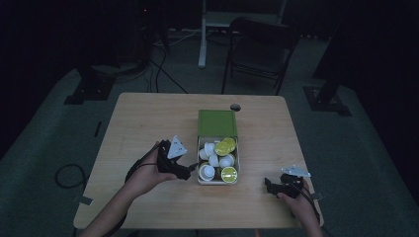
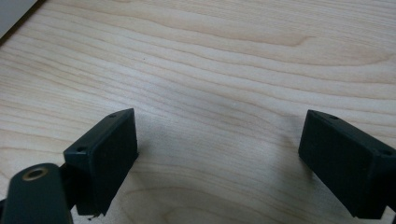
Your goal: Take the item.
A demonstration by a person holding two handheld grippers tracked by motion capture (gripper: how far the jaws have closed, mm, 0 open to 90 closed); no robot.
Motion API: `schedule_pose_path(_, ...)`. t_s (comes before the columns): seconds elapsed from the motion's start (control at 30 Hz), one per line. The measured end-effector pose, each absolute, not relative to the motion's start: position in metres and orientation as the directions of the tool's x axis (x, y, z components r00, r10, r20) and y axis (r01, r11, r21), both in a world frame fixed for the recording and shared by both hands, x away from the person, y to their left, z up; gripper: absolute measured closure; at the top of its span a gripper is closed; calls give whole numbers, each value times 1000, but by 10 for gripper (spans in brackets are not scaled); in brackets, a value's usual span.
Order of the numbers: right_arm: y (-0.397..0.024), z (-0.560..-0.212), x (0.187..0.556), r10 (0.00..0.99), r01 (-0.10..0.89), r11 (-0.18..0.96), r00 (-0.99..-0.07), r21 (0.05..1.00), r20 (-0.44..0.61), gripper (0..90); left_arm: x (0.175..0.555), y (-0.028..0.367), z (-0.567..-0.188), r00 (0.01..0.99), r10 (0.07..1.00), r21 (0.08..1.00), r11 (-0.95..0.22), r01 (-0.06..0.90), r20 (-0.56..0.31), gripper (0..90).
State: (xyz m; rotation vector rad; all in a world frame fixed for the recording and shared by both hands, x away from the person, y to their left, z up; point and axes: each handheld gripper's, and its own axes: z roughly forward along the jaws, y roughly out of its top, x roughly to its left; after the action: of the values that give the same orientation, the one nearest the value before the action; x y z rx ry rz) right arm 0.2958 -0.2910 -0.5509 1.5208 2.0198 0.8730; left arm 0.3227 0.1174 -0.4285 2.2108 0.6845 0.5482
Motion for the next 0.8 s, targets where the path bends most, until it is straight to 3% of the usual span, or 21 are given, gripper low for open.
schedule_pose_path(0.47, -291, -551, 296, 959, 664, 188, -282, 723, 10, 112, 337, 85, -422, 796, 590, 773, -567, 284, 140, 113)
schedule_pose_path(0.8, -291, -551, 296, 959, 666, 189, -283, 722, 10, 113, 340, 55, -424, 813, 558, 761, -598, 253, 168, 114)
